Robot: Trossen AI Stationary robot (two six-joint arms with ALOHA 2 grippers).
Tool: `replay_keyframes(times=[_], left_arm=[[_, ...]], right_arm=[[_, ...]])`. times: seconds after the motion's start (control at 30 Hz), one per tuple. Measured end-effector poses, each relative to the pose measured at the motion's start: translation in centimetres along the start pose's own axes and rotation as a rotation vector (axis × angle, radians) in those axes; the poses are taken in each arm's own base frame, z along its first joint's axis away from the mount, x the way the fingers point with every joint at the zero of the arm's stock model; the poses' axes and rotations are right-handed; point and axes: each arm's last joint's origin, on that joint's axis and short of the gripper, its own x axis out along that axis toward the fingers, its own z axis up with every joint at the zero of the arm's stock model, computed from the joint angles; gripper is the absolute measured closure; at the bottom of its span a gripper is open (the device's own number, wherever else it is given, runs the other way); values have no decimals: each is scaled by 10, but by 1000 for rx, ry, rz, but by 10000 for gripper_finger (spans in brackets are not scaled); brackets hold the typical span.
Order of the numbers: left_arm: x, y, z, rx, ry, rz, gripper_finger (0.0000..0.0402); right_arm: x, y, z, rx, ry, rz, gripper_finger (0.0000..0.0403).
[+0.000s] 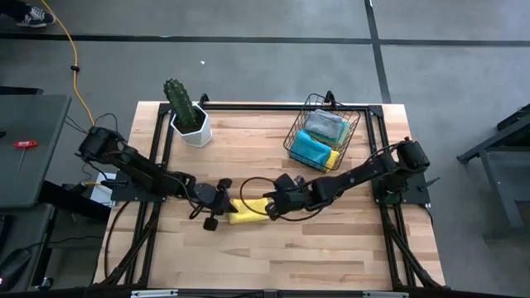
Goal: Fold microfiber towels
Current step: Fold the yellow microfiber towel, then put the folded yellow microfiber towel into the black wire basket
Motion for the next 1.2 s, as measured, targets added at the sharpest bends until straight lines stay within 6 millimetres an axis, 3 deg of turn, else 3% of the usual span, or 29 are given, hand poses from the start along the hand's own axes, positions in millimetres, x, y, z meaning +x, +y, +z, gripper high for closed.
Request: replay_keyframes(times=[0.13,0.4,0.57,0.93,1.07,1.2], left_arm=[[-13,-1,8,-5,-33,7,401],[-38,-8,20,11,-91,6,402],[-47,-11,24,21,-123,10,401],[-49,-11,24,22,-117,13,401],[-52,-12,23,-32,-107,-4,401],[-61,-11,24,-46,-105,-12,401]], right_arm=[[5,-3,-6,92,127,13,310],[46,1,-25,264,223,67,166],[64,0,-28,329,200,79,130],[85,3,-34,351,137,122,142],[83,3,-33,280,126,119,205],[79,-2,-29,167,137,94,321]])
